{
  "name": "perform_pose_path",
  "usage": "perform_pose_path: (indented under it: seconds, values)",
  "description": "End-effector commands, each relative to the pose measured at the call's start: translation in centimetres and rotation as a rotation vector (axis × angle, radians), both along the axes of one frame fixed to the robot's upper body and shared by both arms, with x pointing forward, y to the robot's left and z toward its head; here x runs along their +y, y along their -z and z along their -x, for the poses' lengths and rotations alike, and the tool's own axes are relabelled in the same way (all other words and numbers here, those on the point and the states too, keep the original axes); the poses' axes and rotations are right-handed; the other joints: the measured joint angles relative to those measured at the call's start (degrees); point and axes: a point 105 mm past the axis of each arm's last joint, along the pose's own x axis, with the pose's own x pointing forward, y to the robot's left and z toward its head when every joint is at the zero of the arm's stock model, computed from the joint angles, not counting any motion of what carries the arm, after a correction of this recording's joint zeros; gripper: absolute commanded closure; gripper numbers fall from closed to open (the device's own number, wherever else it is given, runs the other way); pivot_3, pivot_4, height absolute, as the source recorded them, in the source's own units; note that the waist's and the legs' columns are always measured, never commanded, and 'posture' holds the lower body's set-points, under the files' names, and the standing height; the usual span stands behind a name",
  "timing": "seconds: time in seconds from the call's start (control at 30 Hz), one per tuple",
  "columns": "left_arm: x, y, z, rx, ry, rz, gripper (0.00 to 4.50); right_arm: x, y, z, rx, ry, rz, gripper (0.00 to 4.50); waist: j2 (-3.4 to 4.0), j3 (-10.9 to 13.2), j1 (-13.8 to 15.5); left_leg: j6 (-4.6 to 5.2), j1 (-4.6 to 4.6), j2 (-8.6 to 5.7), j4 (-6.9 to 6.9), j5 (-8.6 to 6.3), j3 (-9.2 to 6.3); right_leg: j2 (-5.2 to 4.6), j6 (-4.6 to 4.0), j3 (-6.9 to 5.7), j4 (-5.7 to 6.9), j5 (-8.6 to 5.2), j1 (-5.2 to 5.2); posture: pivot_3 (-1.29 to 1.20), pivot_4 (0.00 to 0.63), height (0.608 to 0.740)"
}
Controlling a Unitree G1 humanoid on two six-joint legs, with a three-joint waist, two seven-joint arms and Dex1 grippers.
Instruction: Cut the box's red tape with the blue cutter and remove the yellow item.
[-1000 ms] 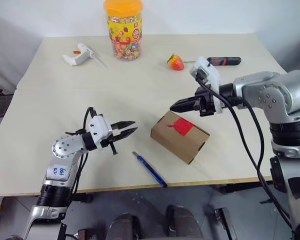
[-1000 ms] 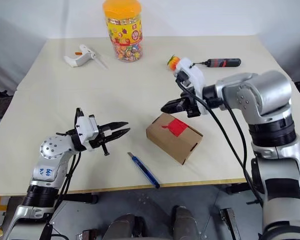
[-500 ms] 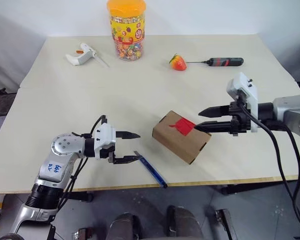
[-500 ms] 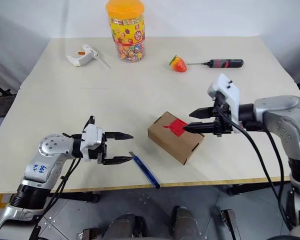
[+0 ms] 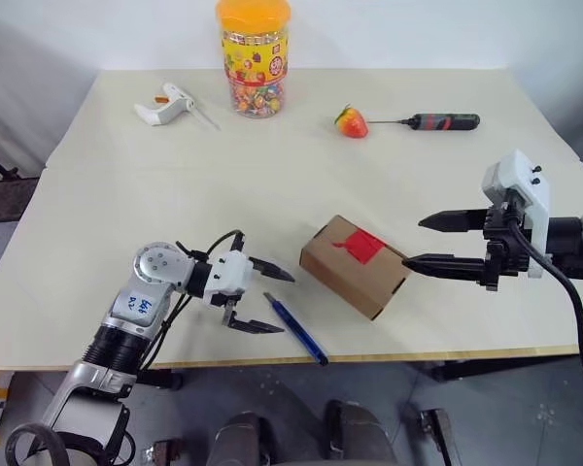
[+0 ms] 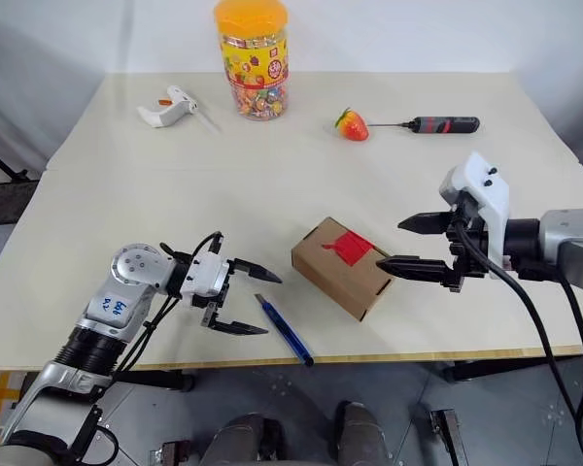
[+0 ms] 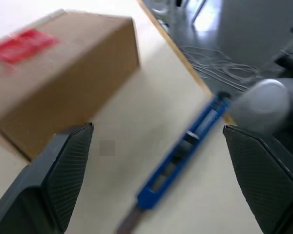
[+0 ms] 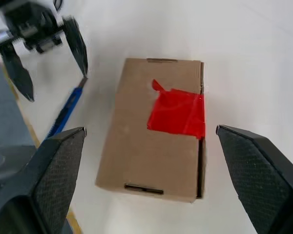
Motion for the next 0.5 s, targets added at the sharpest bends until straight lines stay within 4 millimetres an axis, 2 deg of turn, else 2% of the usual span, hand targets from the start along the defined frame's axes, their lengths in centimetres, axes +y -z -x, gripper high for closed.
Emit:
perform_pose_path:
  seconds: [0.03, 0.17, 0.23, 0.5]
  values:
    - [-0.5, 0.1, -0.4, -0.039, 0.059, -0.031, 0.00, 0.1, -0.8, 1.4, -0.054, -0.025, 0.018, 0.04, -0.02, 0.01, 0.29, 0.00, -0.01, 0.00, 0.03, 0.00, -0.01, 0.00, 0.00, 0.00, 0.01, 0.00, 0.01, 0.00, 0.150, 0.740]
    - [-0.7, 0.5, -0.3, -0.051, 0.078, -0.030, 0.00, 0.2, -0.6, 2.5, -0.062, -0.028, 0.016, 0.04, -0.03, 0.01, 0.50, 0.04, -0.03, 0.00, 0.14, -0.02, 0.00, -0.02, 0.03, 0.03, 0.03, 0.02, 0.01, 0.00, 0.150, 0.740]
    - [-1.3, 0.8, -1.0, -0.046, 0.103, -0.044, 0.00, 0.3, -0.5, 2.8, -0.049, -0.033, 0.020, 0.04, -0.03, 0.02, 0.70, 0.04, -0.03, 0.01, 0.16, -0.02, -0.01, -0.02, 0.03, 0.03, 0.04, 0.02, 0.01, 0.00, 0.150, 0.740]
    - [-0.6, 2.6, -1.3, 0.030, 0.148, -0.166, 0.00, 0.2, -0.3, 4.0, -0.045, 0.000, 0.030, 0.04, -0.04, 0.02, 1.09, 0.19, -0.17, 0.03, 0.58, -0.12, -0.10, -0.05, 0.06, 0.02, 0.15, 0.04, 0.03, 0.00, 0.150, 0.740]
